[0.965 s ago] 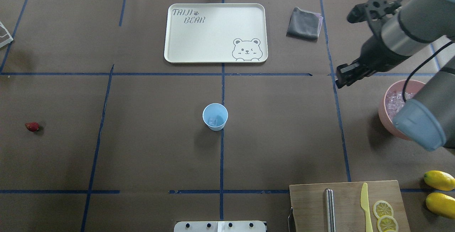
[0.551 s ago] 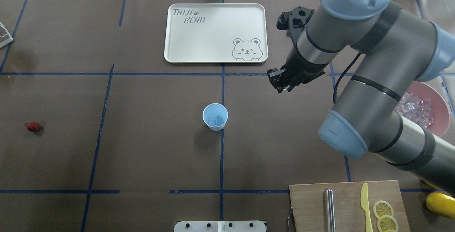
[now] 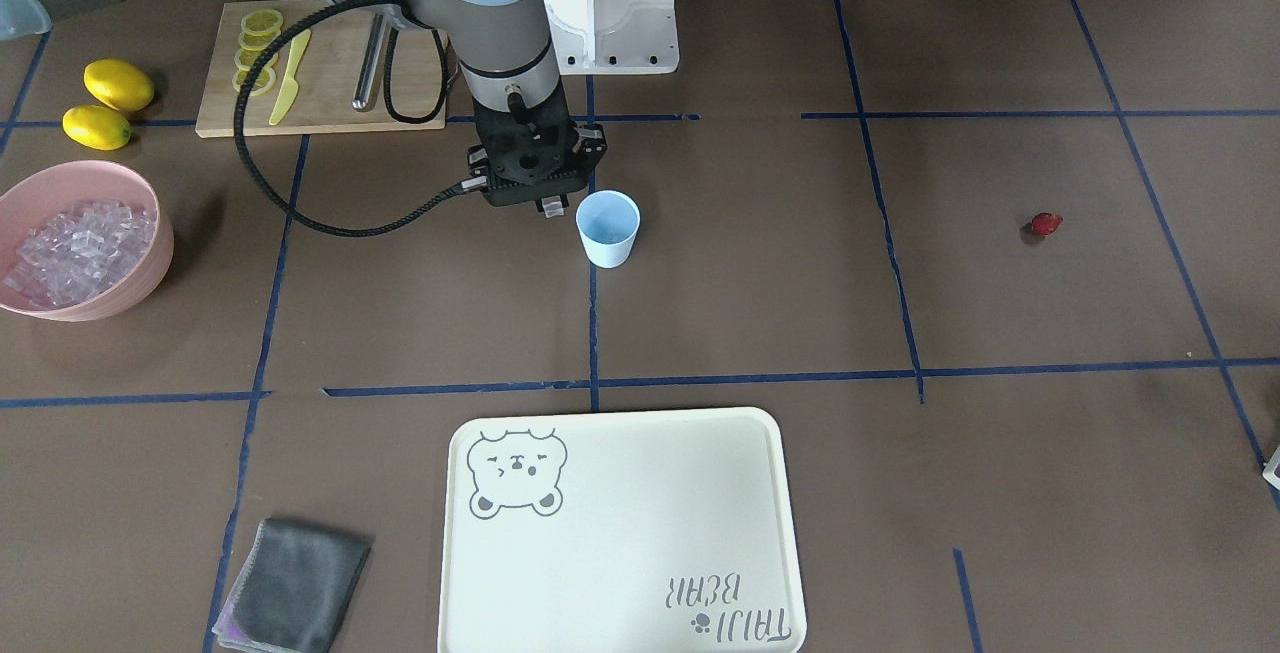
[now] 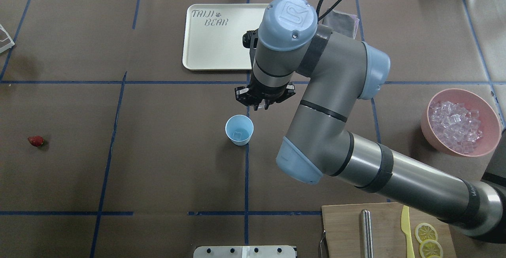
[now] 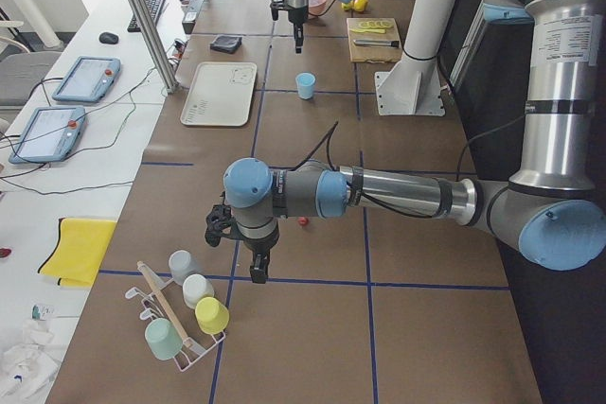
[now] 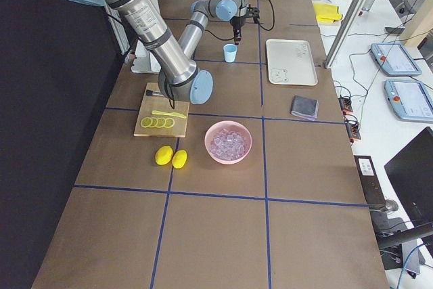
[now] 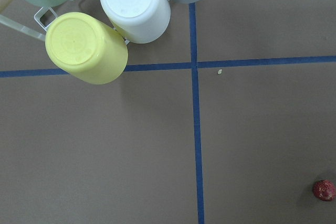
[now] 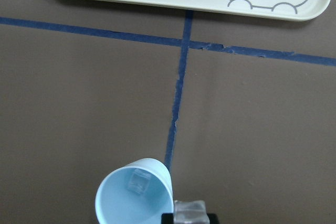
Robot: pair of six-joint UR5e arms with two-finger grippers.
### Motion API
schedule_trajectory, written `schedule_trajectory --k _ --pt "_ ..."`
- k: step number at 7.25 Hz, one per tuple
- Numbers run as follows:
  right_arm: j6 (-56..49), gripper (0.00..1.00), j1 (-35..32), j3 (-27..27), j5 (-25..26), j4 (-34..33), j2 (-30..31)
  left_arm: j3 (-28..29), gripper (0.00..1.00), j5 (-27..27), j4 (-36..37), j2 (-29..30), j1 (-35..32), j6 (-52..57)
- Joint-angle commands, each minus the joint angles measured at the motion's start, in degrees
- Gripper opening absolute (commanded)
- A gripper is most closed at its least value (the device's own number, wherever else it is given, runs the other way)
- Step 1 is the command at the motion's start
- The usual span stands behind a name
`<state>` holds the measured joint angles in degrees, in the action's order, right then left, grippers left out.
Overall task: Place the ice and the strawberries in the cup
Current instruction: 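Carry the second ice cube with the right gripper over the cup, then open the right gripper to drop the ice cube into the cup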
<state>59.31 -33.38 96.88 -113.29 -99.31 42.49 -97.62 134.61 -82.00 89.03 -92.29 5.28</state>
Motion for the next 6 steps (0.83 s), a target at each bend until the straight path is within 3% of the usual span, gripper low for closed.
schedule_trajectory --k 1,6 --pt "2.03 0.0 2.52 -4.06 1.4 1.4 -2.41 0.06 1.0 0.04 0.0 0.0 0.0 -0.01" --pt "3.52 0.0 4.98 -6.61 3.25 1.49 -3.47 0.06 1.0 0.13 0.09 0.0 0.0 -0.01"
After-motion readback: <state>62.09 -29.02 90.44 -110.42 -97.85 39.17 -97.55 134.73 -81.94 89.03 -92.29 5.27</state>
